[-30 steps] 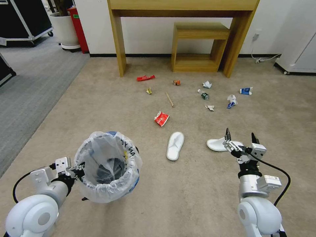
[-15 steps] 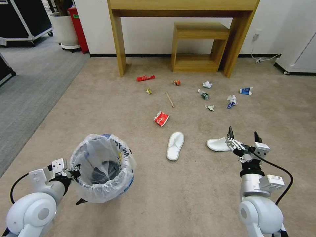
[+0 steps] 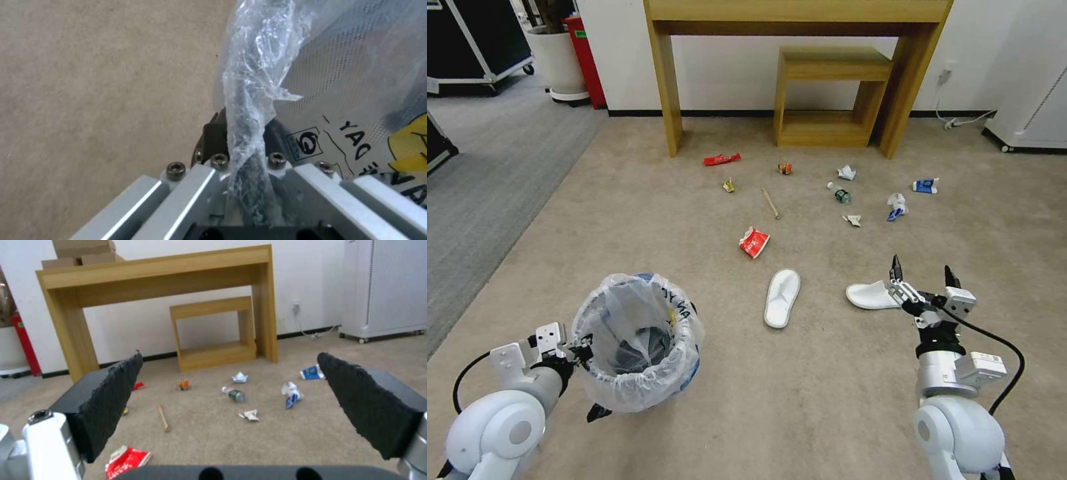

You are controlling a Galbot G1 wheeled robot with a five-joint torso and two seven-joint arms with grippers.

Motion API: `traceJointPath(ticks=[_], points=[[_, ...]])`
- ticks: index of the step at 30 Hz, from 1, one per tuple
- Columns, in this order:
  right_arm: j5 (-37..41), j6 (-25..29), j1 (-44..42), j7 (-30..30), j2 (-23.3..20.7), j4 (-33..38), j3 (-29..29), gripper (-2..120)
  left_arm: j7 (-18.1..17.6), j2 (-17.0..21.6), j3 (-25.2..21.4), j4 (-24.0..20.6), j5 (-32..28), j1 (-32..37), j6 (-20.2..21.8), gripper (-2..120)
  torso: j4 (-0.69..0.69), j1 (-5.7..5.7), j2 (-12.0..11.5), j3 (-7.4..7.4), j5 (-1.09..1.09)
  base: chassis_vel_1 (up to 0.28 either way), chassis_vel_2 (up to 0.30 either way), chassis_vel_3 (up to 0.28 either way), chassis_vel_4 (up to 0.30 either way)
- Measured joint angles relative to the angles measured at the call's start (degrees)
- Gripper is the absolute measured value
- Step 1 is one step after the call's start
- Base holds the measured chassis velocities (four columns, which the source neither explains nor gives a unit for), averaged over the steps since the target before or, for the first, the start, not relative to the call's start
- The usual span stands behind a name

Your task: Pick up the trash bin and place the garbage on the floor into it.

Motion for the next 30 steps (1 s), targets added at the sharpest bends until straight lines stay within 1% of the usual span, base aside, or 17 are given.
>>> traceJointPath(ticks=[20,24,30], points=[[0.4,0.1,0.2,0.4,0.2,0.2,-0.3,100,0.0,-0.2,0.7,0.5,0.5,-0.3,-0.1,0,0.00,0.00,0.0,0.02,0.00,-0.192,0.185,0.195,-0.187],[0.4,0.0,0.4,0.4,0.2,0.1,-0.4,100,0.0,-0.2,0.9,0.7,0.7,-0.3,-0.2,0,0.00,0.00,0.0,0.01,0.00,-0.059,0.066,0.038,-0.081],[0.5,-0.2,0.6,0.5,0.1,0.1,-0.3,100,0.1,-0.2,1.1,0.9,0.8,-0.5,-0.2,0,0.00,0.00,0.0,-0.01,0.00,0.000,0.000,0.000,0.000]])
